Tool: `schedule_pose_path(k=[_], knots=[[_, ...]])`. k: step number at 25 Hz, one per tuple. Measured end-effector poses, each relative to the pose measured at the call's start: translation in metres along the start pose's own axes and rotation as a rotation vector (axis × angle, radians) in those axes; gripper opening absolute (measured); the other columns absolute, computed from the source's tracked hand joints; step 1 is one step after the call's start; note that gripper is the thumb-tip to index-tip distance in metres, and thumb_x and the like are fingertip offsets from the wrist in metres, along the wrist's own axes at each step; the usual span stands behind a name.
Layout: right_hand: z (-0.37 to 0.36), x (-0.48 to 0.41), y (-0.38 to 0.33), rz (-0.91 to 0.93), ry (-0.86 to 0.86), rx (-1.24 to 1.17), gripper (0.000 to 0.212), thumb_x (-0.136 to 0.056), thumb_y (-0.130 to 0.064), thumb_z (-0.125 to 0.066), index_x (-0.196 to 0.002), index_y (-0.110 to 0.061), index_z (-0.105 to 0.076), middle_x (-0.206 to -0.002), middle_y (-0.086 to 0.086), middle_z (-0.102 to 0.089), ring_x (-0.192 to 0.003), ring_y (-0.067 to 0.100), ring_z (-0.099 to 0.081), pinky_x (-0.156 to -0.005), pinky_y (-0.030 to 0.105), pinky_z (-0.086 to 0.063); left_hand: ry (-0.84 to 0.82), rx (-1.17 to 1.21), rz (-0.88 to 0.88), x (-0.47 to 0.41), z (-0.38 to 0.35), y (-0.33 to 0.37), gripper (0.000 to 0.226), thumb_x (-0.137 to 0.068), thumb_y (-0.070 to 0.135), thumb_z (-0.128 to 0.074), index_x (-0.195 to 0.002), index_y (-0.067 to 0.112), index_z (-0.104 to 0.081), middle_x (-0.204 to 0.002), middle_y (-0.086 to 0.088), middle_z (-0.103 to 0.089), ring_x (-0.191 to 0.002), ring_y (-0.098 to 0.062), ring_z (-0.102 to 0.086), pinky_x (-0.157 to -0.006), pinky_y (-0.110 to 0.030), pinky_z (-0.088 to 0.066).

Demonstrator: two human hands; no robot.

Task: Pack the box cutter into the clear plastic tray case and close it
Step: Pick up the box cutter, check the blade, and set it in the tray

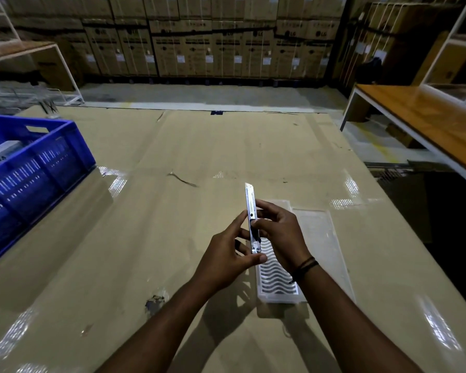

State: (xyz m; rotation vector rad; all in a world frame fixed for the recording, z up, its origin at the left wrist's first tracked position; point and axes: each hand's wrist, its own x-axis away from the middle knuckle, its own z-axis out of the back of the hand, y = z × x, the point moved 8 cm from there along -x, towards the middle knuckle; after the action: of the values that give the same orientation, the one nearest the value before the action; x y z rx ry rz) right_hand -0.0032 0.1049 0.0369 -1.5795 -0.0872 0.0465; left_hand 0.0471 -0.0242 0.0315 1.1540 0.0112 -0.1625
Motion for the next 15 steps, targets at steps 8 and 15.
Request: schedule_pose_path(k=[8,15], knots=[[0.0030,0.0077,0.0002,-0.028,-0.019,-0.032,0.061,-0.079,0.011,-0.055,-0.127,-0.025,-0.069,-0.101,0.016,-0.073,-0.076,0.023,-0.065,-0.068,0.039,-0.057,0.008,-0.009,0.008,-0.0015,-0.0070,-0.0009,0.102,-0.074,0.030,-0.089,-0.154,0.048,-0.029,-0.101,0.009,-0.072,-0.072,-0.011,-0.073,-0.073,-0.030,-0.064],[0.0008,0.0078,0.0029,-0.029,-0.049,-0.058,0.063,-0.082,0.011,-0.053,-0.131,-0.025,-0.066,-0.098,0.016,-0.072,-0.072,0.023,-0.061,-0.063,0.032,-0.055,-0.012,-0.013,0.031,-0.0030,-0.0084,-0.0047,0.107,-0.073,0.026,-0.090,-0.157,0.046,-0.027,-0.092,0.013,-0.067,-0.066,-0.005,-0.069,-0.073,-0.033,-0.064]])
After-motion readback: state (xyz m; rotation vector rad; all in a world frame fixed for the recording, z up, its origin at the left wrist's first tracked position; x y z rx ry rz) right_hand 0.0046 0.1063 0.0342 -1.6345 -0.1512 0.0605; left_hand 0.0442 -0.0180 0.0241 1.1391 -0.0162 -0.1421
